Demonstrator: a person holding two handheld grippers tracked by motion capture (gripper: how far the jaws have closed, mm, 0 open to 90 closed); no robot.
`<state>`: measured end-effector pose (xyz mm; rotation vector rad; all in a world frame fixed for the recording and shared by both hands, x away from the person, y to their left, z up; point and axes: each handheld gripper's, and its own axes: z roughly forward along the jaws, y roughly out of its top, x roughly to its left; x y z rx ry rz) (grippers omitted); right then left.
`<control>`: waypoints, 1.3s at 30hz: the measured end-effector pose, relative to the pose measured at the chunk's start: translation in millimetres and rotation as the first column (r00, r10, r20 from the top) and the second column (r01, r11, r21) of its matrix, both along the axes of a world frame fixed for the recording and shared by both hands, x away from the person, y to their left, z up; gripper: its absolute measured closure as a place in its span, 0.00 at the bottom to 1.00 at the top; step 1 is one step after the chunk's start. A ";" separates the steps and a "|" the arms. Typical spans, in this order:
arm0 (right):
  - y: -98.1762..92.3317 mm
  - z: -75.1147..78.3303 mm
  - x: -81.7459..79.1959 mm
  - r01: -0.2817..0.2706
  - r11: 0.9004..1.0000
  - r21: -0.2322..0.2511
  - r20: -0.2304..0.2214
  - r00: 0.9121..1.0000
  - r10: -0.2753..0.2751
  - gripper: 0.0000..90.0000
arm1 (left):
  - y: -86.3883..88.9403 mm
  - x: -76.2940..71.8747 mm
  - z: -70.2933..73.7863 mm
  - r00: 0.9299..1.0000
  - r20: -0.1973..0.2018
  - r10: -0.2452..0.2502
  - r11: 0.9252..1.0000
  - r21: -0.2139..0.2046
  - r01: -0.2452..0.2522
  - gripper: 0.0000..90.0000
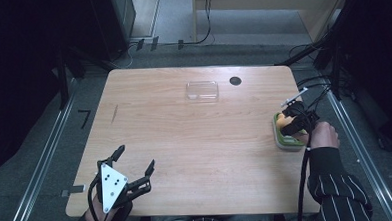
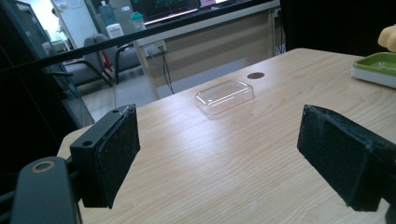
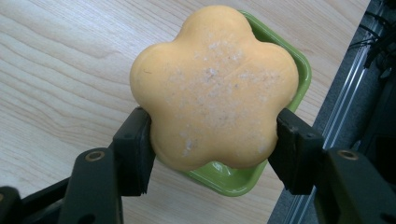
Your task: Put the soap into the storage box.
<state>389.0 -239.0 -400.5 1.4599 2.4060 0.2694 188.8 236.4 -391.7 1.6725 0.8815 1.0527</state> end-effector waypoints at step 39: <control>-27.0 -21.2 20.1 0.068 0.998 0.004 -0.053 0.996 -0.067 0.44 | -0.4 0.1 0.1 1.000 0.000 0.000 1.000 0.004 0.000 0.15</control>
